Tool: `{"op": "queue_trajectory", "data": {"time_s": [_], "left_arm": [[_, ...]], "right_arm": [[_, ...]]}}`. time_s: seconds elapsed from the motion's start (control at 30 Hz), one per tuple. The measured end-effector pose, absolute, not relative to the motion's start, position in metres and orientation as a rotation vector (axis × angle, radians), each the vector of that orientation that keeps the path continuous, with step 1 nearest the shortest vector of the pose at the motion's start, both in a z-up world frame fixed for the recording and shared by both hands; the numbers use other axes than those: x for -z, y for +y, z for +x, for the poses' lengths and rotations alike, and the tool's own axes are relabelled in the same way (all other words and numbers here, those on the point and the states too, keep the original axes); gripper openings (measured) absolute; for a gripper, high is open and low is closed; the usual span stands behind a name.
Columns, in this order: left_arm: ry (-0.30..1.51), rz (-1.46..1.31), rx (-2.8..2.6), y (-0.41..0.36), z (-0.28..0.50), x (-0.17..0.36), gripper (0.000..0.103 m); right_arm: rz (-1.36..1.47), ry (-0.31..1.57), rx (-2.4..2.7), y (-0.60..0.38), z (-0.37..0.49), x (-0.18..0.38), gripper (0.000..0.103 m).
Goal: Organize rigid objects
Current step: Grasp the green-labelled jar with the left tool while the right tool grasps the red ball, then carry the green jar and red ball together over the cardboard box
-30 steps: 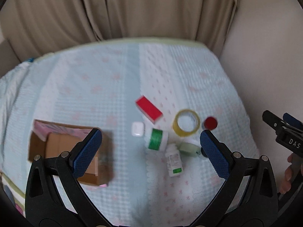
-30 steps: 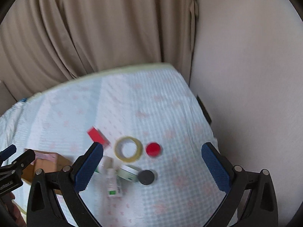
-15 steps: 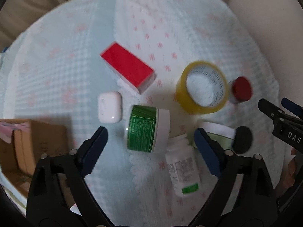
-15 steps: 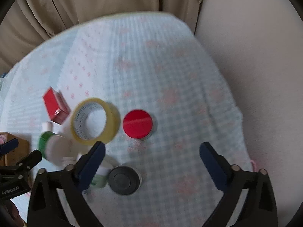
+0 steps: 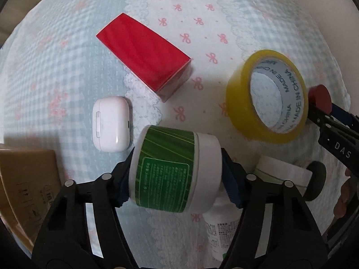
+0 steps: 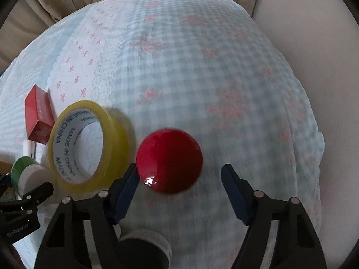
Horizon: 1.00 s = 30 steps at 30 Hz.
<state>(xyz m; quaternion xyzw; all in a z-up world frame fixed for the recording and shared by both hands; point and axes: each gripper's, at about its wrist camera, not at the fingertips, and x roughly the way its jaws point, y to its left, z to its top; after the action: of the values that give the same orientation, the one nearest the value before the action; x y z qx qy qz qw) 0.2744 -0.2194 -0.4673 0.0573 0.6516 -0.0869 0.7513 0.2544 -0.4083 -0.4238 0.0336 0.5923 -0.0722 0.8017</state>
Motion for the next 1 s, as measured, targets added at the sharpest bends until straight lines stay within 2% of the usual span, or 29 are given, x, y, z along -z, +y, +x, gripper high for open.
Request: {"op": "queue_trajectory", "data": {"time_s": [0.1, 0.13, 0.17, 0.6, 0.83, 1.0], "left_arm": [[1.428, 0.128, 0.193, -0.219, 0.280, 0.472, 0.055], [1.426, 0.132, 0.197, -0.220, 0.281, 0.473, 0.054], [1.424, 0.137, 0.202, -0.220, 0.282, 0.473, 0.054], [1.370, 0.144, 0.223, -0.218, 0.270, 0.454, 0.053], [1.274, 0.103, 0.215, -0.202, 0.250, 0.397, 0.053], [1.199, 0.037, 0.195, -0.180, 0.230, 0.332, 0.053]], "right_arm": [[0.058, 1.266, 0.140, -0.407, 0.265, 0.427, 0.058], [0.058, 1.270, 0.127, -0.407, 0.269, 0.429, 0.051], [0.062, 1.273, 0.111, -0.405, 0.271, 0.430, 0.050], [0.077, 1.258, 0.121, -0.408, 0.265, 0.421, 0.050], [0.118, 1.210, 0.144, -0.409, 0.240, 0.384, 0.050], [0.132, 1.166, 0.153, -0.403, 0.216, 0.333, 0.050]]}}
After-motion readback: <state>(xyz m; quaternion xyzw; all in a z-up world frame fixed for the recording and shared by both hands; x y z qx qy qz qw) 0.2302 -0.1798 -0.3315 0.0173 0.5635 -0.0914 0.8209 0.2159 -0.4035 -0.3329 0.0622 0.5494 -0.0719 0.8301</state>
